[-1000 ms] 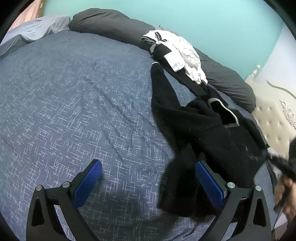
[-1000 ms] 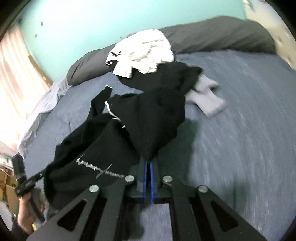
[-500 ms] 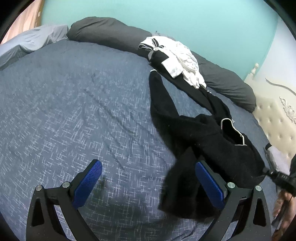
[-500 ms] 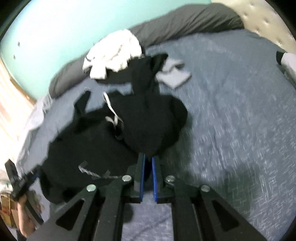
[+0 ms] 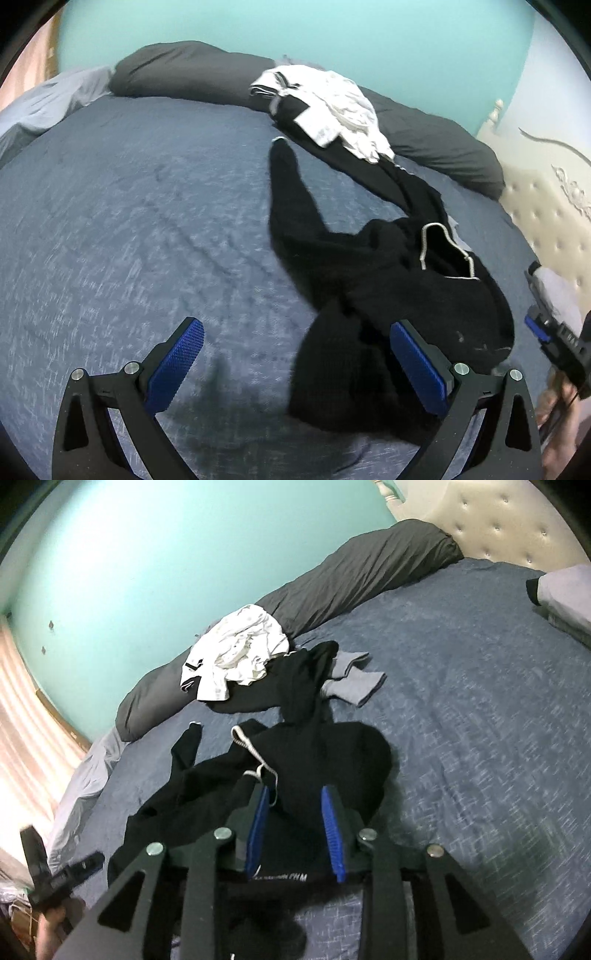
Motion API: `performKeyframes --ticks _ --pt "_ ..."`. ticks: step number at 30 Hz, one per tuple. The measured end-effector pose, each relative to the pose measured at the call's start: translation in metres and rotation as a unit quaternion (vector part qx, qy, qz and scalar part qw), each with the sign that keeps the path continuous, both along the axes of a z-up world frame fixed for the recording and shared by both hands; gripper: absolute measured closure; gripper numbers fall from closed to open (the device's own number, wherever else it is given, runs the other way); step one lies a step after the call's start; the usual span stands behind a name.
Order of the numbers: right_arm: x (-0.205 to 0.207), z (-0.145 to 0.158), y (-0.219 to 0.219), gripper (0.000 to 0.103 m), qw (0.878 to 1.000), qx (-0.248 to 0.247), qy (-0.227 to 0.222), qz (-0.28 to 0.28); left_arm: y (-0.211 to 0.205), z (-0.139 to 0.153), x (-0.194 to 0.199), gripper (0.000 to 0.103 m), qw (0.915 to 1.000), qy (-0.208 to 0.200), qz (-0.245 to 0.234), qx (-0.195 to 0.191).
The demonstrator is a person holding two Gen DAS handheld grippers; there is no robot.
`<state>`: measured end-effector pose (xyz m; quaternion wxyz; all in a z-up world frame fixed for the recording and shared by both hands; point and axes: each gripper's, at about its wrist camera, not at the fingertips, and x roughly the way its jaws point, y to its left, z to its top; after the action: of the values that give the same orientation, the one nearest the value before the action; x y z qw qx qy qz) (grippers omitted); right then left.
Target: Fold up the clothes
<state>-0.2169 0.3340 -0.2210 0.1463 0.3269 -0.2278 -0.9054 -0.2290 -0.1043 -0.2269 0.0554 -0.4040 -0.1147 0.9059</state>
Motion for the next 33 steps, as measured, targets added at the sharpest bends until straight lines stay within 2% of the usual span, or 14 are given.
performKeyframes --ticks 6,10,15,21,25,29,31,33 --pt "0.002 -0.017 -0.006 0.073 0.999 -0.021 -0.005 0.027 0.041 0.031 -0.047 0.0 0.9972 0.007 -0.05 -0.055" --pt "-0.004 -0.021 -0.006 0.073 0.999 -0.022 -0.005 0.034 0.075 0.036 -0.081 0.0 0.9931 0.007 -0.089 -0.076" --pt "-0.011 -0.022 -0.005 0.072 0.999 -0.027 -0.004 0.042 0.112 0.022 -0.122 0.0 0.9877 -0.022 -0.126 -0.09" --pt "-0.016 -0.023 0.0 0.071 0.999 -0.03 -0.003 0.041 0.138 0.0 -0.159 0.001 0.9799 -0.064 -0.156 -0.106" --pt "-0.02 -0.022 0.004 0.07 0.998 -0.041 -0.002 0.038 0.143 0.0 -0.177 0.005 0.9752 -0.088 -0.167 -0.116" --pt "-0.022 -0.022 0.005 0.069 0.998 -0.041 -0.004 0.039 0.152 -0.001 -0.191 0.005 0.9655 -0.108 -0.188 -0.144" --pt "-0.023 -0.023 0.006 0.068 0.998 -0.044 -0.006 0.037 0.152 -0.008 -0.197 0.012 0.9639 -0.125 -0.194 -0.133" --pt "-0.024 -0.024 0.009 0.068 0.998 -0.048 -0.008 0.035 0.151 -0.015 -0.203 0.023 0.9635 -0.143 -0.195 -0.115"
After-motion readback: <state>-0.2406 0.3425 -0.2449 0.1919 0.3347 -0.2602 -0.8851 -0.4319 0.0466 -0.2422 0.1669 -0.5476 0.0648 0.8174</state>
